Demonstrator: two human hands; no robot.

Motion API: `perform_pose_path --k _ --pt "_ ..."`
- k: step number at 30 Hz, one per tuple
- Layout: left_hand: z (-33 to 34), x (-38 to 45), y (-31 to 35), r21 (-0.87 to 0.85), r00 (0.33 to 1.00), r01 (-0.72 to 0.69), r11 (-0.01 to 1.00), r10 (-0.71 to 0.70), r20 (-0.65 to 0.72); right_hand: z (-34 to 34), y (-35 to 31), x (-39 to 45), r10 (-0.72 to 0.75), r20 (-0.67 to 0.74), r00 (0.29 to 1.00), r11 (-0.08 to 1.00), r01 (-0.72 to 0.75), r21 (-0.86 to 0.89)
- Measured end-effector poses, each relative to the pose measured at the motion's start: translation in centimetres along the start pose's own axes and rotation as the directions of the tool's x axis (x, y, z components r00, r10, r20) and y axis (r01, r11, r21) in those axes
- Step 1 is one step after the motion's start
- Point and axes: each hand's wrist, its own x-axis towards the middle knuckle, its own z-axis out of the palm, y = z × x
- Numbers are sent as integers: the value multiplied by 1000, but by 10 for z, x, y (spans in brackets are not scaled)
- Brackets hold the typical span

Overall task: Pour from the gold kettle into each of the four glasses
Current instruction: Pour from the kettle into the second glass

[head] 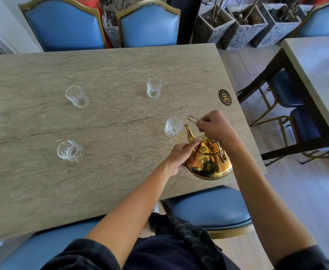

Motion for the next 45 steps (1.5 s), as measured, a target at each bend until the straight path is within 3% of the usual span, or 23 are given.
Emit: perform_pose_path --k 23,35,45 --pt "-19 10 -7 -8 999 37 999 -37 12 24 13 11 -17 -15 1000 1000 17 -13" --pt "-56 12 8 72 997 -73 995 75 -19 48 13 -15 24 -90 996 948 6 319" --pt "-122 -49 27 81 979 -143 986 153 -137 61 -60 -35 -164 22 986 915 143 378"
